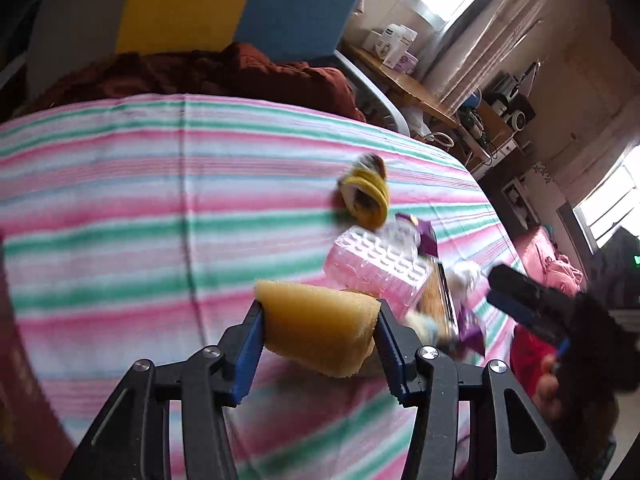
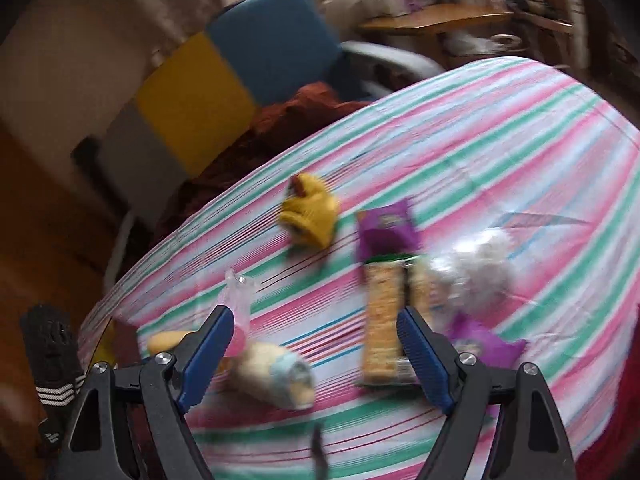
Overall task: Organize objects
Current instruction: 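Grasp a yellow sponge with the left tool while the right tool grasps the pink clear clip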
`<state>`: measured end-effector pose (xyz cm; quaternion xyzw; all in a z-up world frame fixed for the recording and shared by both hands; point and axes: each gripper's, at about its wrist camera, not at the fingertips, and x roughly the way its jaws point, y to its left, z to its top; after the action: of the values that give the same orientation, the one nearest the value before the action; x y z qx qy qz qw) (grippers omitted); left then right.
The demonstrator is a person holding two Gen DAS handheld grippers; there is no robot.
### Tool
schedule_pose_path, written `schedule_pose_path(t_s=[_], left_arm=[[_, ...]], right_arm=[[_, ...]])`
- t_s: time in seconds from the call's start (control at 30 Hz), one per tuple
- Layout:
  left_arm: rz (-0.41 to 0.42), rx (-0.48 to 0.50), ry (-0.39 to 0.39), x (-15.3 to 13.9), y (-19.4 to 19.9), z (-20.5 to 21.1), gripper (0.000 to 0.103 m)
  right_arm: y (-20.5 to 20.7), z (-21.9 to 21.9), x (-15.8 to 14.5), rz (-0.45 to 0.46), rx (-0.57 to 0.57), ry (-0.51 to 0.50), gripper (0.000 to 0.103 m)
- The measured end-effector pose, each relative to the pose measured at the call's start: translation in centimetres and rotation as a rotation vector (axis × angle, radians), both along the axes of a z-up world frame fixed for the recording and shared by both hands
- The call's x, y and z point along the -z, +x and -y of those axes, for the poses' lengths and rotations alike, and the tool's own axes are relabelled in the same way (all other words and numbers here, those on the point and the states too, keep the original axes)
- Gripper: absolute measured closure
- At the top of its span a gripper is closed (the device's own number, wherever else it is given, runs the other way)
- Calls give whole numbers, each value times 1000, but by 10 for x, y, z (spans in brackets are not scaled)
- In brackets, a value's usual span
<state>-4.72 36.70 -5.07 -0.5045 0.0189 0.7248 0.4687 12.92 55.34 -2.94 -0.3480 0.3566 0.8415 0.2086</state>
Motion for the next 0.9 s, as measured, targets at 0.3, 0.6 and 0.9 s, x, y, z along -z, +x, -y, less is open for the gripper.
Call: schedule_pose_path(t_s=[0.3,0.6,0.9], left_arm=[[-64,26,1,-10,36,41,51],[-76,43,2,-14,53,63,51],[-61,18,-39,-4,60,89,51]], right_arm=[[-34,51,-8,-64,-273,25,18],[-64,73,23,168,-318,136,79],[-49,54,20,50,-262,-1,76]])
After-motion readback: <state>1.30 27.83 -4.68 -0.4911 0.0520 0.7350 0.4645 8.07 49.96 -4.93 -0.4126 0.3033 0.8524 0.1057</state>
